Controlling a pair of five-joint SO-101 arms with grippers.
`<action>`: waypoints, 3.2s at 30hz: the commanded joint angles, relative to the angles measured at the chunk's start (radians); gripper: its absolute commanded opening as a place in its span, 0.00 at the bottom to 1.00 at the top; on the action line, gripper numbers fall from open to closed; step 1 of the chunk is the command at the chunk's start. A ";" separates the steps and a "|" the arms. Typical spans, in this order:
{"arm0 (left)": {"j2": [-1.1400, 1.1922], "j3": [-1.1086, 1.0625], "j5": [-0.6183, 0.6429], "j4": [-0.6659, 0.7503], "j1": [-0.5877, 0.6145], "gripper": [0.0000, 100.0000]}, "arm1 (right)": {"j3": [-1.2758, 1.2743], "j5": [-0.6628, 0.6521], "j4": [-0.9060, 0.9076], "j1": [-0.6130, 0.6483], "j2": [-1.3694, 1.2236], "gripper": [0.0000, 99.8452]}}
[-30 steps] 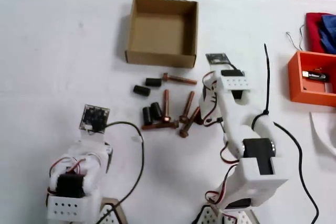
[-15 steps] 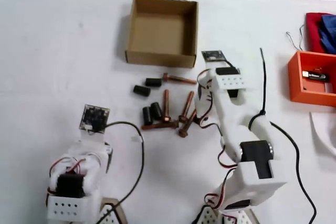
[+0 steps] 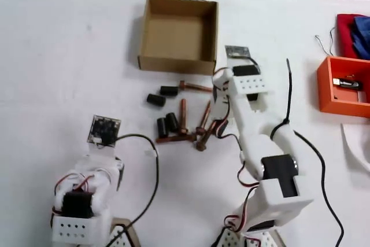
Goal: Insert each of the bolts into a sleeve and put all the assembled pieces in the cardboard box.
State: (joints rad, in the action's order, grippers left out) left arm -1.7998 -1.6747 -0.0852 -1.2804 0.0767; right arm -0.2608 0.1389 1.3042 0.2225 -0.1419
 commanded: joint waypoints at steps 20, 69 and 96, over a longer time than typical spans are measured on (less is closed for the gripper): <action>-0.015 -0.019 -0.006 -0.005 -0.005 0.07 | -0.089 0.068 -0.142 -0.016 0.012 0.22; -0.015 -0.019 -0.006 -0.005 -0.005 0.07 | -0.133 0.014 -0.142 -0.107 -0.104 0.19; -0.015 -0.019 -0.006 -0.005 -0.005 0.07 | 0.040 -0.252 -0.203 -0.077 -0.223 0.10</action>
State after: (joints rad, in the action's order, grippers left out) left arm -1.7998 -1.6747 -0.0852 -1.2804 0.0767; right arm -0.2639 -0.1036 1.0971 0.1320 -0.3368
